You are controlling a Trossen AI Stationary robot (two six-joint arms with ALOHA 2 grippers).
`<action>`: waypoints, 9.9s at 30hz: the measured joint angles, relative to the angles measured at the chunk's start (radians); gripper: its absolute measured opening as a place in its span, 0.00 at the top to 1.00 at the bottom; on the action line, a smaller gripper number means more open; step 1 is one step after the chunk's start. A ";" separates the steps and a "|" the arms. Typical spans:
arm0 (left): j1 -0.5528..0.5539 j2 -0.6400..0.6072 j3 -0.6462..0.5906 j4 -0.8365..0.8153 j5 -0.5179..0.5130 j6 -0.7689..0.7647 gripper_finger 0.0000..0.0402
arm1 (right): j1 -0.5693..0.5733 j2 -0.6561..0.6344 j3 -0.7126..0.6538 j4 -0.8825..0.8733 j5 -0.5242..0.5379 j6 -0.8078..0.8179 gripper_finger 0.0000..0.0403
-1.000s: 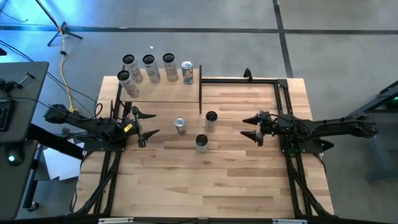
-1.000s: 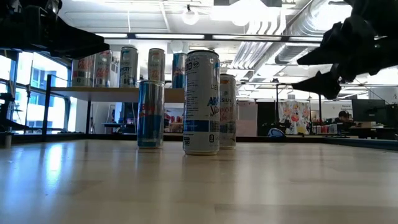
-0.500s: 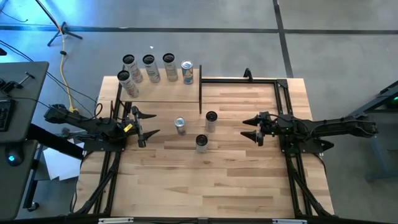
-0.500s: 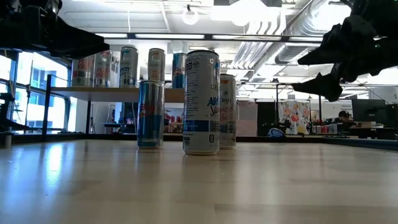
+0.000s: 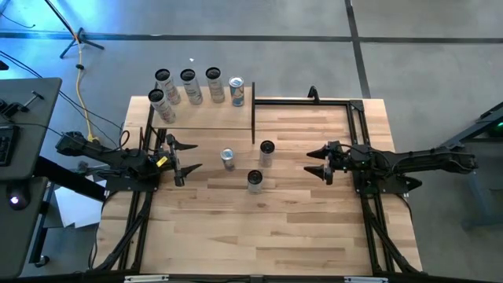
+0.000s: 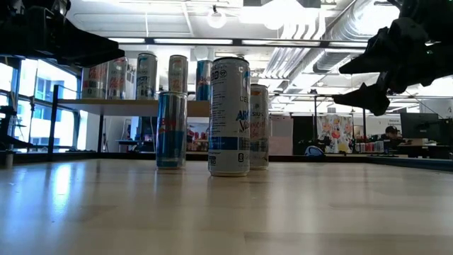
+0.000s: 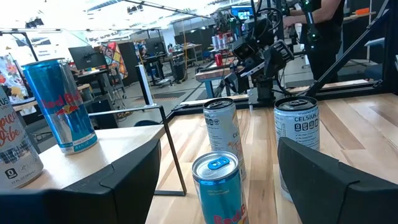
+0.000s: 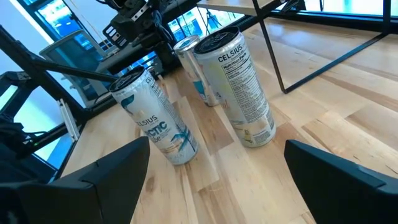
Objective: Place canned beverage on shelf
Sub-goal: Put the white blue soda can on the shelf aligned with the other white blue soda can
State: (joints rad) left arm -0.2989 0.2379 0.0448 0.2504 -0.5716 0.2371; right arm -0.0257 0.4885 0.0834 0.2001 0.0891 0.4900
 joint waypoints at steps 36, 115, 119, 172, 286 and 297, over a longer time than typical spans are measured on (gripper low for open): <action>-0.067 0.728 0.438 0.013 -0.038 -0.326 0.27 | 0.000 0.000 0.000 0.000 0.005 0.000 0.11; 0.217 1.458 1.427 -1.009 0.565 -0.338 0.27 | 0.000 0.001 0.000 -0.040 0.004 0.000 0.11; 0.230 1.472 1.448 -1.009 0.604 -0.325 0.27 | 0.000 0.001 0.000 -0.045 0.003 0.000 0.11; 0.248 1.556 1.506 -0.989 0.665 -0.152 0.27 | 0.000 0.001 0.000 -0.068 0.004 0.000 0.11; 0.278 1.629 1.509 -1.000 0.614 -0.086 0.49 | 0.000 0.001 0.000 -0.122 0.001 0.000 0.11; 0.227 1.624 1.547 -1.143 0.724 0.233 0.50 | 0.000 0.001 0.000 -0.124 0.005 0.000 0.11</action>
State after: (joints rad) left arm -0.0724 1.8622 1.5916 -0.8929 0.1522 0.4697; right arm -0.0254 0.4896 0.0837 0.0761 0.0937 0.4900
